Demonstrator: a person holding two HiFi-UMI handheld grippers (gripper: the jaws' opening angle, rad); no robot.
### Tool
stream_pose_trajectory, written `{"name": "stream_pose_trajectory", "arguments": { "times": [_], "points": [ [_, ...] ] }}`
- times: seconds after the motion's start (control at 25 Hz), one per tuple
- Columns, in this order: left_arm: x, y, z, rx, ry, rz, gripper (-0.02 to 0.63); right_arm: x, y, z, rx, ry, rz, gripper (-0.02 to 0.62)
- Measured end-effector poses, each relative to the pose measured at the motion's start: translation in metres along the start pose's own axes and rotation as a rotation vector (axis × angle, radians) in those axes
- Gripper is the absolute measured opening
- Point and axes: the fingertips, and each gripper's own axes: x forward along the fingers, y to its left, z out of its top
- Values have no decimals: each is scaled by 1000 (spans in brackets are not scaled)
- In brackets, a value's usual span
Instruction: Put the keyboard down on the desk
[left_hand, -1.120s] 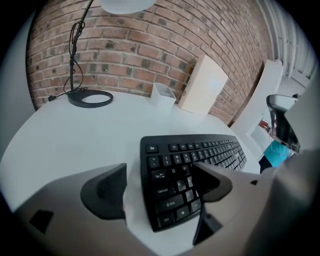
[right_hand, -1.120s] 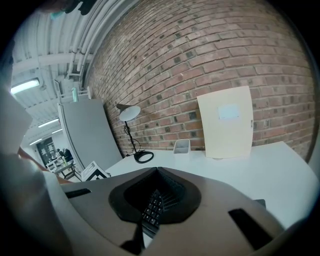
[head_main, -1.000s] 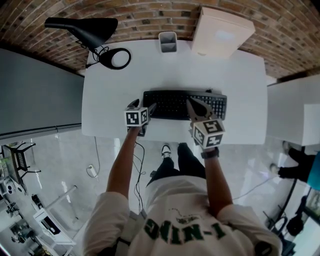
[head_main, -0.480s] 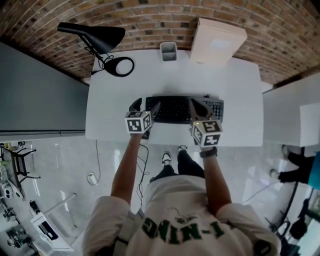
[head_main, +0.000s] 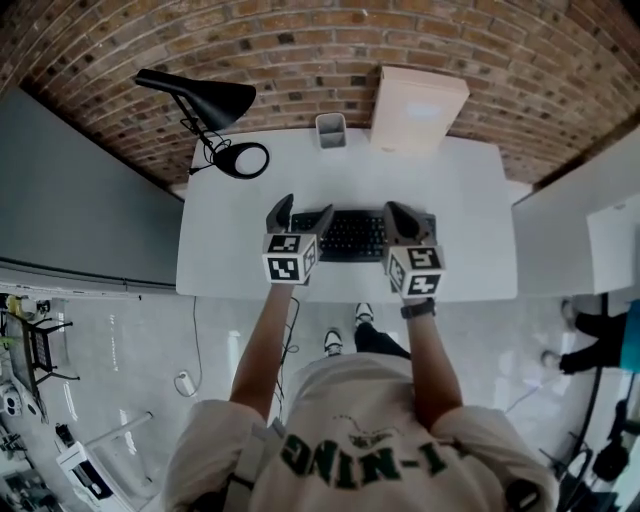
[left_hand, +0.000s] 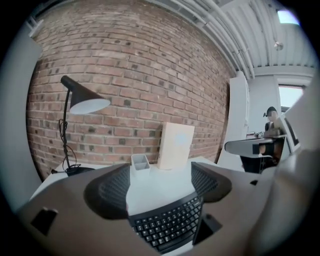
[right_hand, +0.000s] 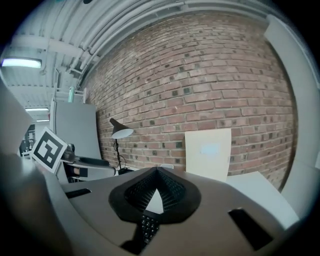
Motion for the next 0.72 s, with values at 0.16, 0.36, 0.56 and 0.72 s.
{"name": "stream_pose_trajectory", "arguments": {
  "times": [0.16, 0.36, 0.56, 0.72],
  "points": [
    [-13, -13, 25, 24, -60, 7, 380, -10, -6, 18, -3, -49, -33, 2],
    [-29, -21, 46, 52, -116, 35, 338, -21, -11, 36, -10, -95, -60, 2],
    [-47, -19, 75, 74, -181, 79, 251, -25, -13, 52, -3, -131, -83, 2],
    [-59, -20, 92, 82, -232, 107, 201, -27, -6, 62, -12, -156, -78, 2]
  ]
}}
